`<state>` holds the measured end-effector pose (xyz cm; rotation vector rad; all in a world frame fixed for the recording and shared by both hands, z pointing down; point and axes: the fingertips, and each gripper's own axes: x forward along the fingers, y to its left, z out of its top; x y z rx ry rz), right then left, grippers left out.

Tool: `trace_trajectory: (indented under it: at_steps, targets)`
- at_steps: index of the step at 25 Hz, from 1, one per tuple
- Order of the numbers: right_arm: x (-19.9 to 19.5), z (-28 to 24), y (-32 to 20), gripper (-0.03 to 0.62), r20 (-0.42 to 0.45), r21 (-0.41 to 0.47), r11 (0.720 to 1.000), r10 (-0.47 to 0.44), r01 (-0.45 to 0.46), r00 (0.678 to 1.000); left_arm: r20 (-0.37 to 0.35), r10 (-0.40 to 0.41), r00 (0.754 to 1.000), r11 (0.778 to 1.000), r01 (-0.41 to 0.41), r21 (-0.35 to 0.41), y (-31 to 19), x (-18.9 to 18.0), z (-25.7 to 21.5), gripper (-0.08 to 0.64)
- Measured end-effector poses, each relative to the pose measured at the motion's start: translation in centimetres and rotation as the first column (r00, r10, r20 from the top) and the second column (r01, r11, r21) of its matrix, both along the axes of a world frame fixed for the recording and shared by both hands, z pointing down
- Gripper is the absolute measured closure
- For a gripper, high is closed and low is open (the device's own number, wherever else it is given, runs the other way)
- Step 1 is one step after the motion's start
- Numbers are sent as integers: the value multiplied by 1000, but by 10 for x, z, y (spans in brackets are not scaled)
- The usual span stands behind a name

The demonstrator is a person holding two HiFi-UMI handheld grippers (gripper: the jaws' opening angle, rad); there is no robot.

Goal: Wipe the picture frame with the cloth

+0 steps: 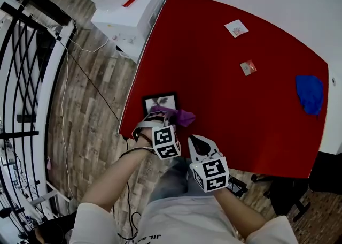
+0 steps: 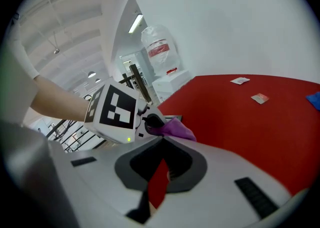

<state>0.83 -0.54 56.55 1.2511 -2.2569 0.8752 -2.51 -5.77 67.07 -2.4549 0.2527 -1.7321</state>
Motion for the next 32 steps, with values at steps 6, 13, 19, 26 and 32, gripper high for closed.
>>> trace_trajectory:
  at_steps: [6,13,19,26,32]
  targets:
    - [3,-2,0,589,-14,11,1000,-8,8,1000,-92,-120,989,991,124,42,-18,-4,-20,503]
    - [3,-28,-2,589,-41,53,996,-69,71,997,-376,-500,780,845,535,-15,-5,-38,-100,503]
    - [-11,-67,7,589,-18,81,989,-121,122,992,-560,-744,365,544,818,-189,52,-83,-162,503]
    - [-31,-100,10,589,0,108,980,-169,168,986,-656,-739,156,378,901,-211,75,-112,-204,503]
    - [-38,-107,8,589,-13,125,974,-187,187,982,-682,-720,130,364,907,-211,72,-114,-213,503]
